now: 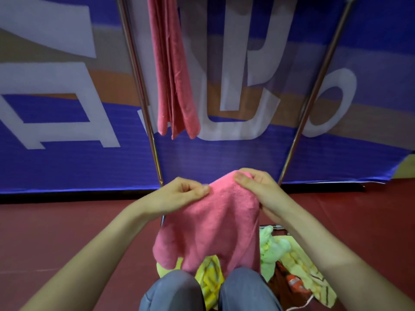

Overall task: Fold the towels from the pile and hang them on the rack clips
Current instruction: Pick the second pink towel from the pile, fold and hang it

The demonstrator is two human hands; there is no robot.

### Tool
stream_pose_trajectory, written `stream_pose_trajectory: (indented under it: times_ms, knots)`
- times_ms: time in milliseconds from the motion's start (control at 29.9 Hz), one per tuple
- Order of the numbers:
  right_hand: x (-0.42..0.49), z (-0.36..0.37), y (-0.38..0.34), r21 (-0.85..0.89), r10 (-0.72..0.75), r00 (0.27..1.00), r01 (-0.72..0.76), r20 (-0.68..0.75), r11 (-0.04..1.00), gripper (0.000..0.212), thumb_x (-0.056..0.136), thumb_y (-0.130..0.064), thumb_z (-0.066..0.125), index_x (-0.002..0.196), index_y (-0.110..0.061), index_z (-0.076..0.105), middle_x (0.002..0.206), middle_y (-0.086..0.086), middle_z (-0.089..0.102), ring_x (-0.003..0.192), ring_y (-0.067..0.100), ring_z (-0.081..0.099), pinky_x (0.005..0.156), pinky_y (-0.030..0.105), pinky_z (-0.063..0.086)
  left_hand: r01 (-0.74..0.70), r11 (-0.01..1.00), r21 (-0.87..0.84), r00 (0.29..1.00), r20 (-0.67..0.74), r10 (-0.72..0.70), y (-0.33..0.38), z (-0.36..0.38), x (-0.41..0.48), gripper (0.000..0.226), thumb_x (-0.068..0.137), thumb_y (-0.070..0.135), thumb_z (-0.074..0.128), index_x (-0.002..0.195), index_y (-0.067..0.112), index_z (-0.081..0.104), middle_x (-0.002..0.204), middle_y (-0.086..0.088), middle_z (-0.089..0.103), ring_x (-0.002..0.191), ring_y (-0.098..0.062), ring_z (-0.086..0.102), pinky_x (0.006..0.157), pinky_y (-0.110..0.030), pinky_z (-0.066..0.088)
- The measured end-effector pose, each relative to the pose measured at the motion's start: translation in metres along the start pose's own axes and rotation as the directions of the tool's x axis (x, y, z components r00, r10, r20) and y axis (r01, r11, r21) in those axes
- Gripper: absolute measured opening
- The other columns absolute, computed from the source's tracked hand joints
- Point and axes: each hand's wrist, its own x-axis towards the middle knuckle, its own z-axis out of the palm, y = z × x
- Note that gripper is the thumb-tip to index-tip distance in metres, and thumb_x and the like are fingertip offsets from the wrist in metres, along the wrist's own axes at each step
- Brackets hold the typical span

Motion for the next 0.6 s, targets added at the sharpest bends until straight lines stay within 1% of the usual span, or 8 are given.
stream_pose_trajectory:
  times_ms: [67,134,201,234,301,402,502,603]
  knots:
    - [-0.002,-0.001,-0.003,0.047,-0.017,0.999,0.019,-0.032,0.999,0.016,0.085,-0.013,0.05,0.072,-0.012,0.061,0.052,-0.011,0.062,0.051,-0.004,0.054,0.052,0.009,0.044,0.075,0.997,0.035,0.994,0.082,-0.078,-0.006,-0.005,-0.008,0.039,0.078,0.048,0.061,0.058,0.014,0.061,0.058,0.01,0.052,0.055,0.0,0.044,0.054,-0.012,0.038]
    - [-0.005,-0.006,-0.006,0.161,-0.005,0.996,0.019,-0.085,0.987,0.015,0.077,-0.021,0.054,0.067,-0.015,0.065,0.053,-0.01,0.063,0.051,-0.003,0.055,0.053,0.009,0.045,0.122,0.987,0.108,0.984,0.115,-0.134,-0.012,-0.011,-0.016,0.06,0.062,0.063,0.063,0.07,0.004,0.064,0.066,-0.001,0.052,0.06,-0.006,0.046,0.056,-0.018,0.039]
    - [-0.007,-0.015,-0.007,0.264,0.013,0.992,0.022,-0.129,0.964,0.017,0.073,-0.023,0.054,0.062,-0.016,0.066,0.053,-0.009,0.062,0.05,-0.002,0.055,0.052,0.01,0.045,0.15,0.982,0.111,0.983,0.09,-0.16,-0.017,-0.018,-0.023,0.076,0.048,0.071,0.069,0.075,0.0,0.066,0.07,-0.001,0.058,0.065,-0.005,0.052,0.062,-0.018,0.043]
    - [-0.009,-0.019,-0.007,0.297,0.026,0.99,0.016,-0.137,0.955,0.016,0.074,-0.021,0.054,0.062,-0.016,0.064,0.054,-0.009,0.061,0.05,-0.001,0.055,0.051,0.01,0.045,0.154,0.985,0.075,0.986,0.048,-0.158,-0.019,-0.021,-0.027,0.073,0.042,0.072,0.071,0.072,0.005,0.068,0.069,0.002,0.061,0.065,-0.004,0.054,0.064,-0.017,0.044]
    - [-0.014,-0.025,-0.002,0.303,0.068,0.991,-0.03,-0.117,0.953,0.015,0.07,-0.023,0.056,0.06,-0.016,0.063,0.053,-0.008,0.06,0.051,0.002,0.054,0.049,0.011,0.044,0.114,0.993,0.0,0.993,-0.03,-0.114,-0.019,-0.023,-0.033,0.053,0.04,0.065,0.077,0.06,0.017,0.068,0.059,0.01,0.061,0.06,0.0,0.054,0.062,-0.012,0.044]
    - [-0.021,-0.024,0.012,0.121,0.163,0.987,-0.161,-0.01,0.98,0.021,0.072,-0.037,0.059,0.064,-0.017,0.061,0.056,-0.006,0.059,0.055,0.005,0.053,0.054,0.014,0.041,0.014,0.998,-0.068,0.997,-0.069,-0.019,0.0,-0.02,-0.029,0.026,0.065,0.032,0.079,0.055,0.018,0.06,0.051,0.011,0.057,0.054,0.002,0.051,0.057,-0.011,0.042]
    - [-0.02,-0.007,0.013,0.019,0.222,0.968,-0.225,0.118,0.974,0.027,0.091,-0.027,0.04,0.081,-0.012,0.06,0.068,0.003,0.067,0.062,0.01,0.064,0.066,0.019,0.051,-0.026,0.999,0.047,1.0,0.007,0.025,0.024,-0.01,-0.014,0.028,0.078,0.006,0.065,0.055,0.018,0.056,0.045,0.015,0.055,0.048,0.005,0.049,0.053,-0.008,0.039]
    - [-0.018,0.012,0.007,-0.043,0.178,0.969,-0.173,0.17,0.984,0.025,0.093,-0.023,0.041,0.084,-0.012,0.062,0.079,0.004,0.065,0.07,0.008,0.063,0.074,0.019,0.049,-0.045,0.995,0.09,0.995,0.092,0.037,0.03,0.0,-0.005,0.033,0.078,0.007,0.067,0.052,0.026,0.06,0.046,0.017,0.054,0.049,0.005,0.046,0.053,-0.008,0.038]
